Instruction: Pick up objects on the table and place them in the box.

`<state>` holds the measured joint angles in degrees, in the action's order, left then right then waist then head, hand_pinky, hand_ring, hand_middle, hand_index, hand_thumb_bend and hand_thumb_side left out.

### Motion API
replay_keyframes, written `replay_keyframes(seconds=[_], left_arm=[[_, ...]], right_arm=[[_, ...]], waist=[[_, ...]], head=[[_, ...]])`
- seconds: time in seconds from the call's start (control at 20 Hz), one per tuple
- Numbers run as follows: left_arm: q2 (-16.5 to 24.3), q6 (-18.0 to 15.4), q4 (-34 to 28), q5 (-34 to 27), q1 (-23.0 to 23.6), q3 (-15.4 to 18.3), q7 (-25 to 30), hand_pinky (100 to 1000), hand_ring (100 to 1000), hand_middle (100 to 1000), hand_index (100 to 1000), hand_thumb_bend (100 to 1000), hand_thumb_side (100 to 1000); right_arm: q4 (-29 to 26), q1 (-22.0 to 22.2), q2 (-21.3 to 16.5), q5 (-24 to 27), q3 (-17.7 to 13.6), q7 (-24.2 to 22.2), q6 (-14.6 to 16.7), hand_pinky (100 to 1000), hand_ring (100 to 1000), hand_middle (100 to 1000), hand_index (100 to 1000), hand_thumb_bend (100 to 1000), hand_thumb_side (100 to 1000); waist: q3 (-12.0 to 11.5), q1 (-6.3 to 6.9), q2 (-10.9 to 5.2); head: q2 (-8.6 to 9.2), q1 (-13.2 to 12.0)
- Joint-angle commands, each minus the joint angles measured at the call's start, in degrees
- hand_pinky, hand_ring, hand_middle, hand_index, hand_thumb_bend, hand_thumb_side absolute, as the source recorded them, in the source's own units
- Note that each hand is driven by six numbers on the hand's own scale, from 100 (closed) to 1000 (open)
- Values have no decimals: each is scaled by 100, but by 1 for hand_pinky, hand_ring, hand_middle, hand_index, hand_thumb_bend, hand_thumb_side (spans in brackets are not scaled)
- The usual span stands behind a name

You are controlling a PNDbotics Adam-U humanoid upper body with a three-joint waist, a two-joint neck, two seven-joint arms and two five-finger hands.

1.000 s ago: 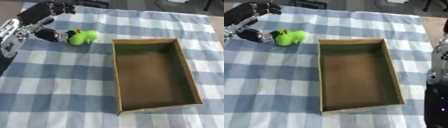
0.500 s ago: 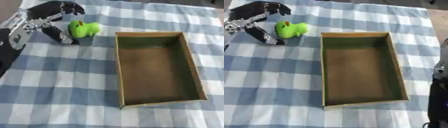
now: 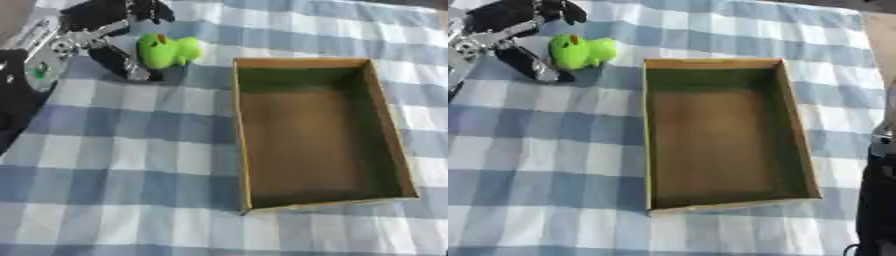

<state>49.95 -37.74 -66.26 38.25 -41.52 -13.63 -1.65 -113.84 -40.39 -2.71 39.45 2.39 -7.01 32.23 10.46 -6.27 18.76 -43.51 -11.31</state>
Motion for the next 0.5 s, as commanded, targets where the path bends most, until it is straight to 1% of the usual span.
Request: replay_keyframes(seconds=[0.05, 0.25, 0.4, 0.45, 0.5], left_arm=[[312, 18, -59, 34, -83, 139, -79, 712, 723, 825, 901, 557, 703], [461, 40, -52, 196, -37, 208, -150, 717, 729, 824, 899, 536, 695], [529, 55, -20, 331, -23, 251, -203, 719, 731, 824, 898, 535, 683], [553, 60, -5, 385, -18, 267, -217, 724, 736, 823, 897, 475, 682], [570, 64, 8, 439, -13, 286, -240, 723, 736, 823, 897, 450, 683]], right_arm=[[-75, -120, 52, 25, -7, -41, -50, 550, 476, 482, 699, 100, 663], [-75, -172, 154, 37, -6, -99, -86, 549, 477, 482, 701, 100, 667], [-75, -216, 196, 54, -7, -127, -95, 549, 477, 482, 701, 100, 667], [-75, -240, 207, 60, -4, -134, -99, 549, 477, 482, 701, 100, 668], [-75, -264, 218, 66, -1, -140, -104, 549, 477, 482, 701, 100, 668]], waist=[[32, 2, -47], [87, -66, 77], [123, -87, 143], [143, -82, 166], [162, -75, 185]], head=[[119, -83], [231, -127], [269, -153], [287, -169], [305, -182]])
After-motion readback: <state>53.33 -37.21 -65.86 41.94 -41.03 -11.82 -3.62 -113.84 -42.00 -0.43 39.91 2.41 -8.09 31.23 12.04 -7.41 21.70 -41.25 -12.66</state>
